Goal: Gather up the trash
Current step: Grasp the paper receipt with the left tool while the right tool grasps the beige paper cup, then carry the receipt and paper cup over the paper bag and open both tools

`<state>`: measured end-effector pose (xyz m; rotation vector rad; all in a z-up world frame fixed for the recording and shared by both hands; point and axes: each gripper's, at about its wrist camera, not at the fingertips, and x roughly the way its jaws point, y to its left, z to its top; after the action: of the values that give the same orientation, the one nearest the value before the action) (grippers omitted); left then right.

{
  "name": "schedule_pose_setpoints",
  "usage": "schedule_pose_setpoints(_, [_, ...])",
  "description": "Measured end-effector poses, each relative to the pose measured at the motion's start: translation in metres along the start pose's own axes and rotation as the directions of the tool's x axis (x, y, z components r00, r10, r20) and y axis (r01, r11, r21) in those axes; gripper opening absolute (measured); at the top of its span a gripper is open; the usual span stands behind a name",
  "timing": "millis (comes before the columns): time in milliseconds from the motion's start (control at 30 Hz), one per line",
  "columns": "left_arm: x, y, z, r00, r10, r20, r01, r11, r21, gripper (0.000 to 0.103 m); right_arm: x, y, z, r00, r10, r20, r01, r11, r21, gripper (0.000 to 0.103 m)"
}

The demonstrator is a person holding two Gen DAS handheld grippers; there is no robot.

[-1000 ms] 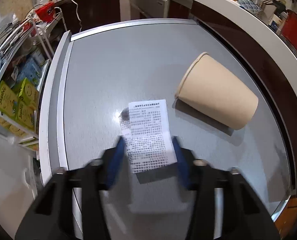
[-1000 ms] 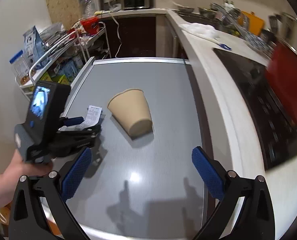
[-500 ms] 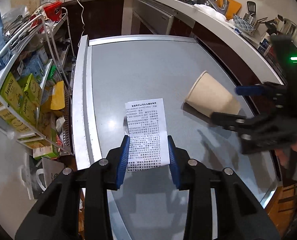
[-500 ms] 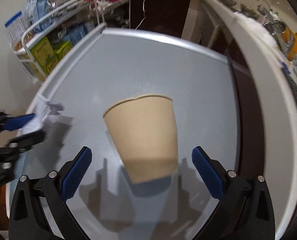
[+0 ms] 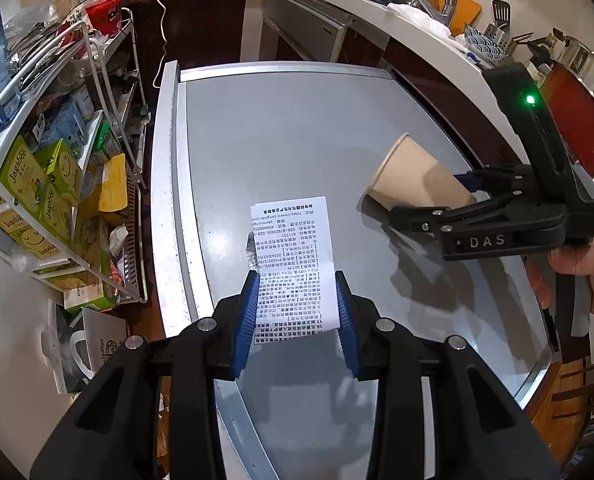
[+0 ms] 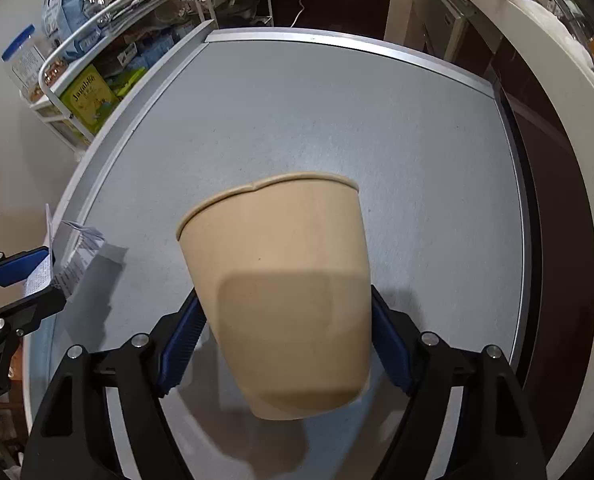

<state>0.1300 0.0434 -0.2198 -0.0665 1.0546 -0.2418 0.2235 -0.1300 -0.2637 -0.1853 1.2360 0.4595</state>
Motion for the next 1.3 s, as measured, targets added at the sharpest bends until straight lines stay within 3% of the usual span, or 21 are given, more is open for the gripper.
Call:
schedule_pose_setpoints(267, [-0.009, -0.006, -0.001, 1.000, -0.014, 0.014, 0.013, 1.000, 0.015, 0.037, -0.039, -0.004, -0.026, 0.997, 0.031, 0.075, -0.035, 0.997, 0.063, 0.076])
schedule_pose_setpoints(600, [-0.035, -0.025, -0.001, 0.998, -0.035, 0.054, 0.032, 0.997, 0.065, 0.037, -0.108, -0.012, -0.073, 0.975, 0.060, 0.212, -0.098, 0.979, 0.176, 0.076])
schedule_pose_setpoints(1000, [-0.087, -0.055, -0.010, 0.987, -0.094, 0.130, 0.077, 0.988, 0.131, 0.037, -0.182, -0.002, -0.121, 0.943, 0.055, 0.327, -0.124, 0.973, 0.196, 0.076])
schedule_pose_setpoints(1300, [-0.132, -0.077, -0.045, 0.981, -0.121, 0.150, 0.089, 0.974, 0.206, 0.037, -0.225, 0.017, -0.174, 0.935, 0.064, 0.349, -0.136, 0.973, 0.185, 0.076])
